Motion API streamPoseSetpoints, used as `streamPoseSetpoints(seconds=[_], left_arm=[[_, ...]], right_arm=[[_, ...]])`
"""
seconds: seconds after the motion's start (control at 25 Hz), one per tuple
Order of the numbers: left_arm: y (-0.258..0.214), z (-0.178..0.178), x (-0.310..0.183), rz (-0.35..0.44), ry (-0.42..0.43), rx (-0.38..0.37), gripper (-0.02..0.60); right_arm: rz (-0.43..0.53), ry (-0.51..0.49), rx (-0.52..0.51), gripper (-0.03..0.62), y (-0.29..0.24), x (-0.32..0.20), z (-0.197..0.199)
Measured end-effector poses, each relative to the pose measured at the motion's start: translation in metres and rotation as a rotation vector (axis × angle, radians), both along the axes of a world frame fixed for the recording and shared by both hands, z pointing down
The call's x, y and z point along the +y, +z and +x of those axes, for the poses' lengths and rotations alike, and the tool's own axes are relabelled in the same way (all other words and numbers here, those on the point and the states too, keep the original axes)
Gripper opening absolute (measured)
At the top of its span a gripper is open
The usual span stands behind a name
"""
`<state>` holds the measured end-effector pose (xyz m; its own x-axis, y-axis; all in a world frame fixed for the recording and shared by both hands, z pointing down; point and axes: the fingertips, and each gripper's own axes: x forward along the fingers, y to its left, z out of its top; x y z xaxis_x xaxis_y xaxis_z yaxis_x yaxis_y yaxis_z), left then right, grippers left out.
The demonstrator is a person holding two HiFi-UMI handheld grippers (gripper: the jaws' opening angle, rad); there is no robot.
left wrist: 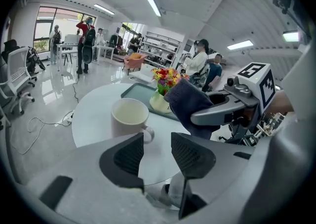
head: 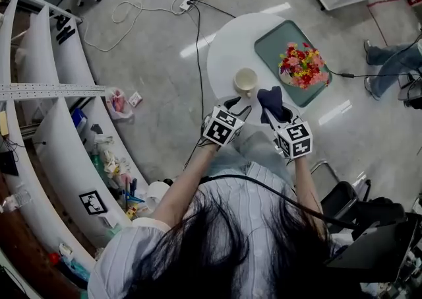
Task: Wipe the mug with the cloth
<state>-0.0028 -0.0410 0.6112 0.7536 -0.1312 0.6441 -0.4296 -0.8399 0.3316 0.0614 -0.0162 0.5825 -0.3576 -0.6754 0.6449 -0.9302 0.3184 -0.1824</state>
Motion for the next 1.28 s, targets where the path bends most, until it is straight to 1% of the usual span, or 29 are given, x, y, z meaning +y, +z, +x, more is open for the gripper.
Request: streamPoseSetpoints(seconds=[0.2, 0.36, 0.48, 0.56, 0.72, 0.8, 0.88, 1.0, 1.16, 1.28], left_arm=[[0.014, 0.009, -0.001, -0.024, -0.024, -0.030, 0.164], [0.021, 0.013, -0.003, -0.061, -0.096, -0.046, 0.164], [0.025, 0.013, -0.005, -0.069, -0.141, -0.059, 0.165], [0.025, 0.014, -0.004, -0.070, -0.160, -0.071, 0.165], [0.033, 0.020, 0.000, -0.082, -0.176, -0.087, 0.164], [0.038, 0.021, -0.002, -0.075, -0.188, -0.095, 0.166], [0.040, 0.022, -0.005, -0.065, -0.204, -0.103, 0.166], [0.039, 0.028, -0.011, -0.066, -0.229, -0.091, 0.166], [0.044, 0.034, -0.010, -0.090, -0.242, -0.109, 0.164], [0.048, 0.037, -0.010, -0.104, -0.262, -0.118, 0.166]], right_arm=[[-0.025, -0.058, 0.009, 0.123, 0.009, -0.001, 0.006], [-0.048, -0.141, 0.008, 0.123, 0.018, -0.003, 0.010], [-0.056, -0.235, 0.015, 0.123, 0.027, -0.007, 0.006], [-0.063, -0.311, 0.044, 0.123, 0.036, -0.008, 0.003], [-0.070, -0.463, 0.113, 0.123, 0.053, -0.012, -0.003], [-0.073, -0.511, 0.123, 0.123, 0.059, -0.016, -0.007], [-0.077, -0.536, 0.125, 0.123, 0.063, -0.021, -0.008], [-0.084, -0.560, 0.143, 0.123, 0.067, -0.029, -0.003], [-0.117, -0.538, 0.128, 0.123, 0.076, -0.033, 0.004], [-0.132, -0.542, 0.113, 0.124, 0.081, -0.031, 0.003]])
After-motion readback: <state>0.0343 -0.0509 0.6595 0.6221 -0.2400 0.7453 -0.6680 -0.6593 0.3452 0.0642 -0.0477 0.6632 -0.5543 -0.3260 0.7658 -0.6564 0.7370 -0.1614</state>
